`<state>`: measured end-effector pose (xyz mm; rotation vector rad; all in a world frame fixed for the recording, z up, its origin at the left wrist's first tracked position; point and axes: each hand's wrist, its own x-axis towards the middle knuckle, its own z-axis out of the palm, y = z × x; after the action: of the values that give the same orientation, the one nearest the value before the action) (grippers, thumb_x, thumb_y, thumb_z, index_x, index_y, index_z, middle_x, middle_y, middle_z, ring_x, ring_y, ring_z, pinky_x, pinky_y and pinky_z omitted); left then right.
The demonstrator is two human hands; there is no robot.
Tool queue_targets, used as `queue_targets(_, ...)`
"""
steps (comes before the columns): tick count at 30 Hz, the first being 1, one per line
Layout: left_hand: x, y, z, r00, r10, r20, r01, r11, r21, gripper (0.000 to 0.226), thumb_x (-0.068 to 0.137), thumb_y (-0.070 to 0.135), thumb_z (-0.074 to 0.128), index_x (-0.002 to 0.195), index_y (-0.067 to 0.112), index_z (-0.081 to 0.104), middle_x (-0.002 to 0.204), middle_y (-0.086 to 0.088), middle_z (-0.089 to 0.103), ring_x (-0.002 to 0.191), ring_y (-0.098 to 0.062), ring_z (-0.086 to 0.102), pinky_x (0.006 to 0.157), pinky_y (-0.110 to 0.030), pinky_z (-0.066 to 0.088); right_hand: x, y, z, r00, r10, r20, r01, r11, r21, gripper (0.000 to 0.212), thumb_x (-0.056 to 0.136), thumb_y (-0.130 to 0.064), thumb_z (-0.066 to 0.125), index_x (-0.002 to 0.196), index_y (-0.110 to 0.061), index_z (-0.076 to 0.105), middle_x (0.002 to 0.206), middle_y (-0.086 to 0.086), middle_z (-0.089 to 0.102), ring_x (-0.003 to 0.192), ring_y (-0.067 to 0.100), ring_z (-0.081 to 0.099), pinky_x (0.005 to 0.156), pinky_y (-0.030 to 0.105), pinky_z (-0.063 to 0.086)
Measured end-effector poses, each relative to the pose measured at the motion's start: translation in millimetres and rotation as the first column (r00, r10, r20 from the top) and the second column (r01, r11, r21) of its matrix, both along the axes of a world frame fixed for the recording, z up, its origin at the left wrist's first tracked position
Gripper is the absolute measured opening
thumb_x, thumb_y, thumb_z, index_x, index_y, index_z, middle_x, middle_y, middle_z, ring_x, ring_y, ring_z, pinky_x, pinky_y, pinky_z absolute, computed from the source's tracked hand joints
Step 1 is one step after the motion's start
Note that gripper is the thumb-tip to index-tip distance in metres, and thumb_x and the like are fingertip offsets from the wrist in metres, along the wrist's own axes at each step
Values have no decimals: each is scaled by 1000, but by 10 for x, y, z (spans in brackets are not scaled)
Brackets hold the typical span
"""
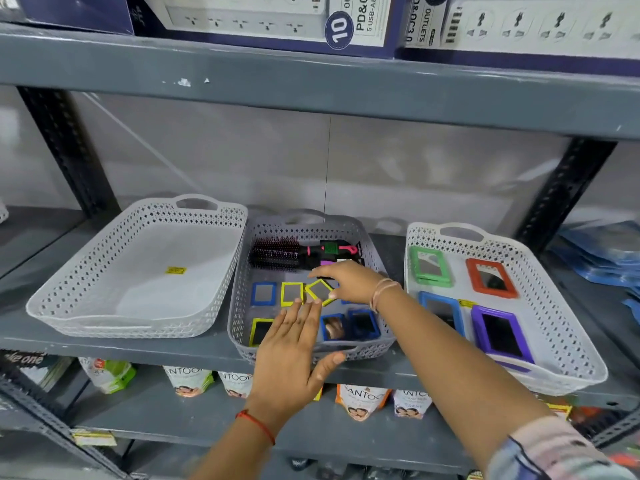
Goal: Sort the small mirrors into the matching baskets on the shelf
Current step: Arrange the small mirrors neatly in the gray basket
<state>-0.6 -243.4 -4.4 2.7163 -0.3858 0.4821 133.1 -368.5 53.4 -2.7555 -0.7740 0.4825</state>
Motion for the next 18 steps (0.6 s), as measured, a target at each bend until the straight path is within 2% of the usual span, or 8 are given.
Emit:
queue_targets(3, 25, 6, -9, 1000, -6, 9, 7, 1000, -11, 80, 93, 61, 13, 130, -1, 47, 129, -19, 53, 122, -34, 45, 103, -38, 25, 201, 96, -93, 999, 45, 6, -44, 989, -142, 61, 81, -3, 61, 136, -19, 41, 138, 19, 47, 127, 32, 44, 103, 42, 42)
queue_targets(7, 37, 7, -25, 999, -10, 32, 10, 1000, -11, 80, 93, 61, 13, 130, -1, 46, 130, -18, 52, 124, -33, 43, 103, -38, 25, 301, 122, -212, 994, 81, 79, -58, 963, -263, 59, 80, -14, 66, 133, -26, 45, 128, 20, 50, 116, 35, 50, 98, 40, 44)
queue_targets(12, 54, -5, -39, 999, -2, 52, 2, 1000, 2, 81, 93, 61, 11, 130, -2, 46, 130, -20, 52, 123, -36, 43, 104, -40, 24, 289, 148, -278, 988, 43, 151, -9, 975, -222, 55, 72, -33, 74, 124, -25, 57, 124, 15, 51, 112, 33, 51, 95, 36, 43)
queue_targets(15, 52, -7, -48, 999, 1, 49, -2, 1000, 3, 81, 93, 61, 10, 131, -2, 45, 130, -20, 52, 124, -35, 43, 105, -40, 24, 267, 158, -262, 983, 23, 181, 10, 984, -178, 43, 67, -34, 77, 109, -25, 67, 117, 11, 51, 105, 29, 53, 90, 33, 44)
queue_targets(18, 49, -8, -56, 999, 5, 45, -5, 1000, 1, 83, 92, 61, 10, 130, -3, 45, 130, -20, 52, 124, -36, 42, 105, -40, 23, 267, 151, -256, 982, 10, 188, 17, 990, -143, 40, 65, -33, 79, 103, -25, 70, 114, 9, 51, 102, 28, 54, 87, 32, 45)
